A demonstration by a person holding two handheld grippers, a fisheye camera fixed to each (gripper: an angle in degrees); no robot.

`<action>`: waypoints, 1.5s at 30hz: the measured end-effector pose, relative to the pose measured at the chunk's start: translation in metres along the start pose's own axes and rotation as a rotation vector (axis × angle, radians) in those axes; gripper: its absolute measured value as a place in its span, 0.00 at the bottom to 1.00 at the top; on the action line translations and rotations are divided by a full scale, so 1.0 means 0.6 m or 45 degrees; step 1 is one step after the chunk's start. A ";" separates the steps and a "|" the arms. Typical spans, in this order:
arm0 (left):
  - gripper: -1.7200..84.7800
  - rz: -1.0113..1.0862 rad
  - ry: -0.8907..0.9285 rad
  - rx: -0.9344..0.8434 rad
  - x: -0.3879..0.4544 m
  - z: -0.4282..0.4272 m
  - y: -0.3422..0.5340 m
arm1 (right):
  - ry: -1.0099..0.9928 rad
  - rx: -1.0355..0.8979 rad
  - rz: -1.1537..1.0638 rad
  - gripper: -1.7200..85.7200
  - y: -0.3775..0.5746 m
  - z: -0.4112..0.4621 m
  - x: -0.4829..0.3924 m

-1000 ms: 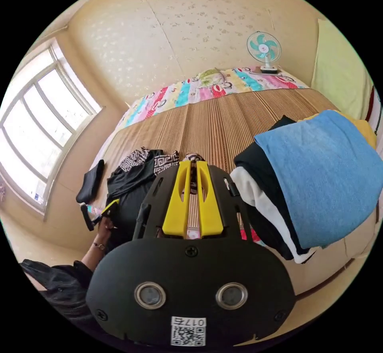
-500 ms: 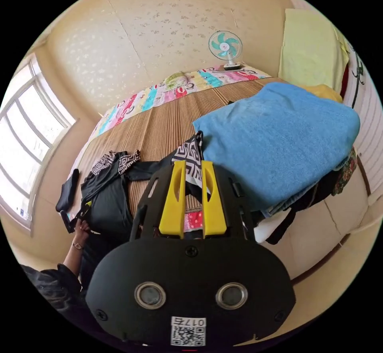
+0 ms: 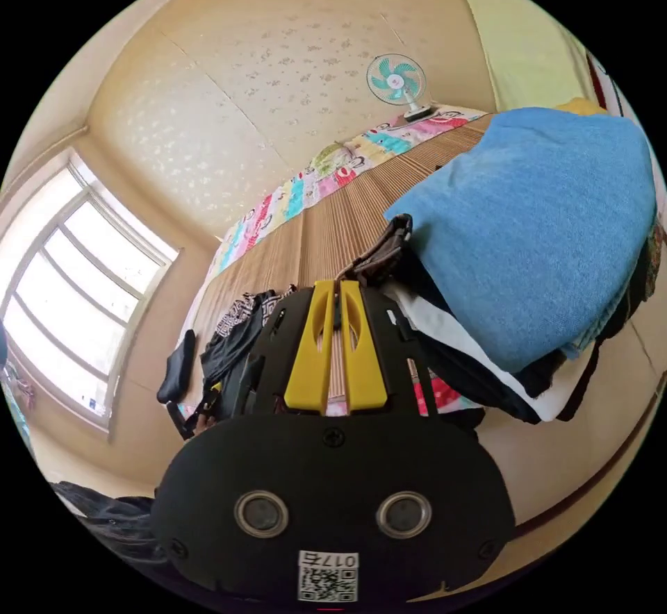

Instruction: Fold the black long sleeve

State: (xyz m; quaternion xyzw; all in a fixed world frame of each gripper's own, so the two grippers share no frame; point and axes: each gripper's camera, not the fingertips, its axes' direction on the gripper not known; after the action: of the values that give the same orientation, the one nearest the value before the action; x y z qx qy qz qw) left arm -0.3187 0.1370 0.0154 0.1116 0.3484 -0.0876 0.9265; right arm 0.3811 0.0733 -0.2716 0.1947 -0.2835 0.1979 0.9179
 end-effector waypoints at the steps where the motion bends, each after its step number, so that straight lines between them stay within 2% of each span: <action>1: 0.01 0.002 0.000 0.002 -0.001 -0.001 0.001 | -0.132 0.078 0.077 0.05 -0.020 -0.013 0.012; 3: 0.01 0.001 0.002 0.007 -0.002 -0.002 0.003 | -0.164 0.163 0.142 0.05 -0.051 -0.017 0.031; 5: 0.01 -0.005 0.008 0.009 -0.004 -0.003 0.004 | 0.033 0.180 0.176 0.05 -0.086 -0.007 0.051; 7: 0.01 -0.009 0.010 0.010 -0.005 -0.005 0.005 | 0.524 0.044 0.194 0.07 -0.129 0.028 0.071; 9: 0.01 -0.011 0.009 0.009 -0.005 -0.005 0.005 | 0.681 0.001 0.116 0.10 -0.134 0.044 0.068; 14: 0.01 0.002 0.003 0.018 -0.004 -0.006 0.008 | 0.731 0.049 -0.106 0.13 -0.097 0.040 0.020; 20: 0.01 -0.001 0.009 0.031 -0.002 -0.006 0.011 | 1.046 -0.210 -0.355 0.14 -0.072 0.138 0.006; 23: 0.01 -0.001 0.012 0.032 0.000 -0.005 0.010 | 1.239 -0.247 -0.467 0.10 -0.063 0.189 0.003; 26: 0.01 -0.015 0.020 0.040 0.002 -0.004 0.011 | 1.277 -0.217 -0.517 0.05 -0.066 0.220 -0.043; 32: 0.01 -0.031 0.029 0.052 0.010 0.003 0.010 | 0.876 -0.049 -0.642 0.03 -0.074 0.288 -0.220; 33: 0.01 -0.032 0.031 0.052 0.012 0.005 0.009 | 0.737 -0.032 -0.655 0.03 -0.075 0.308 -0.255; 39: 0.01 -0.032 0.032 0.057 0.027 0.018 0.004 | 0.086 -0.152 -0.835 0.03 -0.011 0.511 -0.420; 41: 0.01 -0.037 0.032 0.055 0.032 0.023 0.002 | -0.087 -0.290 -0.878 0.03 0.037 0.602 -0.445; 43: 0.01 -0.049 0.031 0.055 0.040 0.030 -0.002 | -0.292 -0.607 -0.878 0.03 0.122 0.729 -0.455; 45: 0.01 -0.050 0.025 0.050 0.048 0.037 -0.006 | -0.346 -0.829 -0.908 0.03 0.194 0.804 -0.451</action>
State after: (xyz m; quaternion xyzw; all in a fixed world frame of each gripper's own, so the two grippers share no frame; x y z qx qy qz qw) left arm -0.2843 0.1254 0.0120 0.1237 0.3577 -0.1116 0.9189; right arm -0.0941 -0.1233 -0.0365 0.0070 -0.3633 -0.2542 0.8963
